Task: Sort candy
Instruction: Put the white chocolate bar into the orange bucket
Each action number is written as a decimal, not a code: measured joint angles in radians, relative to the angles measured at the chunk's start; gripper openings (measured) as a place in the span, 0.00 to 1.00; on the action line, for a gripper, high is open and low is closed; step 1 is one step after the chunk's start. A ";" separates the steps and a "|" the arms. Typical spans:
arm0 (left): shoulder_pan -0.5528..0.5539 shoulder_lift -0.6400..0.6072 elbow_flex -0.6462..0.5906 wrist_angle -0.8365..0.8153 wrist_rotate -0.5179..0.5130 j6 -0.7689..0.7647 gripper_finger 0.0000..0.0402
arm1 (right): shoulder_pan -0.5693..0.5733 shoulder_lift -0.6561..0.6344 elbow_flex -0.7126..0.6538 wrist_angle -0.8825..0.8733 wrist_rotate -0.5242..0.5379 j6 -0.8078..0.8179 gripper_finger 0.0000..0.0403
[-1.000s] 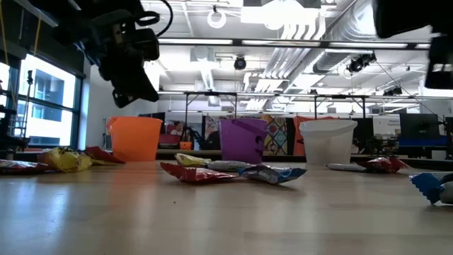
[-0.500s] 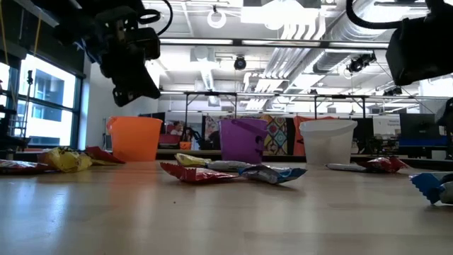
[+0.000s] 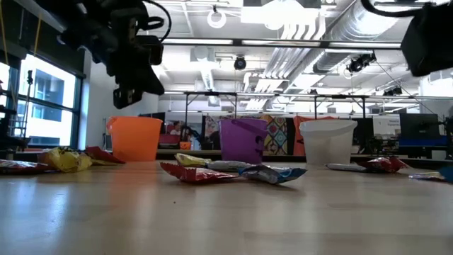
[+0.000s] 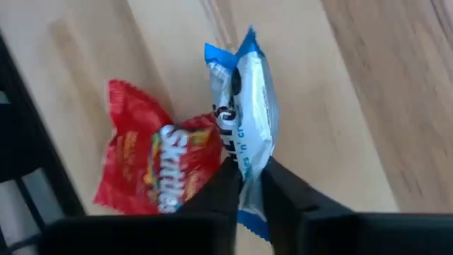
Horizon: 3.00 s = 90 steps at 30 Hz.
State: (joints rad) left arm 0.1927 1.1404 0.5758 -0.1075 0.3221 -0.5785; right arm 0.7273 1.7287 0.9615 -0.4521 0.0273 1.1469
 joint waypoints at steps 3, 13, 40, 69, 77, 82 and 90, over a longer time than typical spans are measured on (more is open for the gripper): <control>0.047 0.000 0.000 0.005 0.057 -0.046 0.00 | -0.013 -0.027 0.000 0.007 0.019 0.000 0.03; 0.070 0.026 0.000 0.244 0.139 -0.159 0.16 | -0.198 -0.172 0.016 -0.004 0.217 -0.155 0.03; 0.075 0.160 0.119 0.385 0.113 -0.207 0.49 | -0.689 -0.171 0.172 0.172 0.118 -0.730 0.02; 0.074 0.354 0.310 0.301 0.230 -0.089 0.03 | -0.691 -0.171 0.172 0.172 0.137 -0.763 0.05; 0.106 0.354 0.311 0.304 0.227 -0.063 0.01 | -0.693 -0.171 0.171 0.172 0.219 -0.753 0.25; 0.138 0.332 0.311 0.285 0.206 -0.021 0.00 | -0.693 -0.170 0.171 0.173 0.274 -0.752 0.40; 0.195 0.209 0.311 0.170 0.147 0.067 0.00 | -0.695 -0.170 0.171 0.172 0.306 -0.740 0.46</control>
State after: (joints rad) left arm 0.3877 1.3497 0.8871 0.0622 0.4690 -0.5111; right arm 0.0322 1.5585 1.1320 -0.2798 0.3336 0.4072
